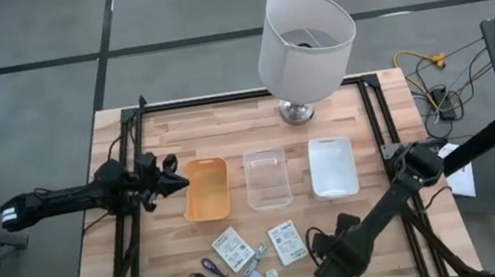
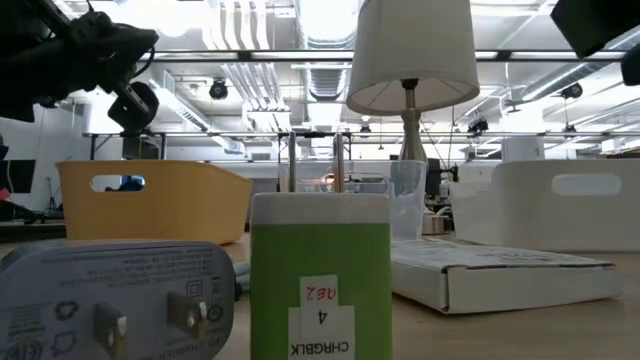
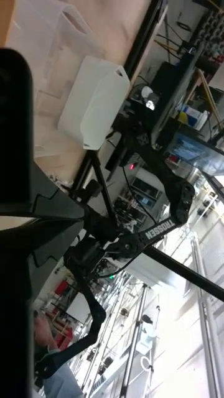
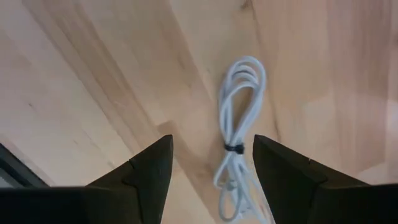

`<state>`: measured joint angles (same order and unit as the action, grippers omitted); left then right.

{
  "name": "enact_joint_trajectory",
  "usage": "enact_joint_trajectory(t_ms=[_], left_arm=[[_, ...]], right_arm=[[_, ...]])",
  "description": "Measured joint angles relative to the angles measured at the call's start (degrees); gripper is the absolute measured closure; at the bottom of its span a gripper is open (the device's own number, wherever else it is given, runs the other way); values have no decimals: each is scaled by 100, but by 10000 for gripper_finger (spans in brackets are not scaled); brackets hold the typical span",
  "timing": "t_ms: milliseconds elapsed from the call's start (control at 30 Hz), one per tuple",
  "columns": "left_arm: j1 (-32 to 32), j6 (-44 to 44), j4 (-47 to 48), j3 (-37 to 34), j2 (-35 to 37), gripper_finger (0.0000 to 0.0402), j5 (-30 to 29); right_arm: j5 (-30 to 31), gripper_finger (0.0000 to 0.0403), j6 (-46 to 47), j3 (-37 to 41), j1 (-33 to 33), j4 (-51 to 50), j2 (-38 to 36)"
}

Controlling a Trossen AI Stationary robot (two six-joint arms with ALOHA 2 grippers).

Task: Pick and place items into bin
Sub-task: Put the white charger cable into the yellow bin

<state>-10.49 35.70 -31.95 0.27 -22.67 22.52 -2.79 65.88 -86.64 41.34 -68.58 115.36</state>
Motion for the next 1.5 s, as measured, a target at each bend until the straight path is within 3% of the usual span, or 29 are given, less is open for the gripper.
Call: enact_joint_trajectory(t_ms=[200,367,600,867,1100,1300,1500], left_arm=[[-1,24,-3,0,6,402,-2],[1,165,-1,0,9,402,-20],[1,166,-5,0,-40,402,-146],[-1,365,-12,0,-53,402,-265],[-1,597,-10,0,-62,402,-450],[1,601,-10,0,-53,402,-616],[1,603,-10,0,-55,402,-656]], right_arm=[[-479,195,-81,758,-175,381,-281],[-494,195,-3,1464,-354,1131,-699],[-501,195,-720,1879,-407,1507,-836],[-624,195,39,2294,-496,1707,-838],[-522,200,1300,2312,-411,1922,-843],[-231,254,1691,2440,-375,2206,-860],[-96,334,1363,2497,-332,2231,-860]])
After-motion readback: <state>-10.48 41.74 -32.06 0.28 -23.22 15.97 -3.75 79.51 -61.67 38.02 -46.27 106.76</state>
